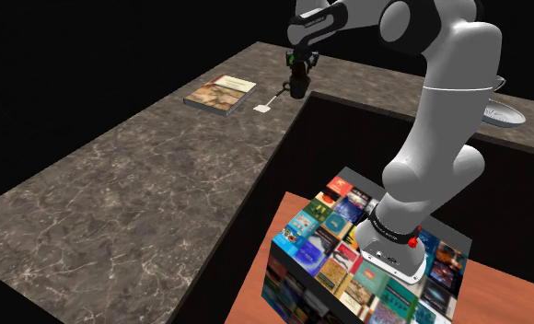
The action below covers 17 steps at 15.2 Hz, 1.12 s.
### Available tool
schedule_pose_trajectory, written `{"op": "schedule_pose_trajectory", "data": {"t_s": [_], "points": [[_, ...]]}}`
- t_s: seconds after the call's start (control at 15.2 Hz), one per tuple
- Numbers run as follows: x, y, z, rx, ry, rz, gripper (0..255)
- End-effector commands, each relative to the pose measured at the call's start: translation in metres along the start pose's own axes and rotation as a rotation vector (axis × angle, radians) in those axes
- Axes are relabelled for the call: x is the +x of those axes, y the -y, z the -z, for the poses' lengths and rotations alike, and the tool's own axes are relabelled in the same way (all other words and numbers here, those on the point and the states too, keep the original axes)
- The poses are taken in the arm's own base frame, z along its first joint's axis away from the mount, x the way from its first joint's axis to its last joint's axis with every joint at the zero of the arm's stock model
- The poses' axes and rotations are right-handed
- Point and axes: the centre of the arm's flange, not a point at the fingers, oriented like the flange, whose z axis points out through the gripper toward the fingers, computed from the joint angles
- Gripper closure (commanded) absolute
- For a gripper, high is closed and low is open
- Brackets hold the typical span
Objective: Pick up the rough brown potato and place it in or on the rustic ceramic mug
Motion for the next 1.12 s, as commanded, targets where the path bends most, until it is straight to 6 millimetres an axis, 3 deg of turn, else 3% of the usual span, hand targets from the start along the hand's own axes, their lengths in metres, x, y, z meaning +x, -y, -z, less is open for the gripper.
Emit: {"op": "schedule_pose_trajectory", "data": {"t_s": [0.0, 0.53, 0.59, 0.92, 1.06], "points": [[-0.005, 0.003, -0.015, 0.000, 0.002, 0.001, 255], [-0.005, 0.003, -0.015, 0.000, 0.002, 0.001, 255], [-0.005, 0.004, -0.016, 0.000, 0.002, 0.001, 0], [-0.005, 0.003, -0.015, 0.000, 0.002, 0.001, 0], [-0.005, 0.003, 0.012, 0.000, 0.002, 0.001, 0]]}}
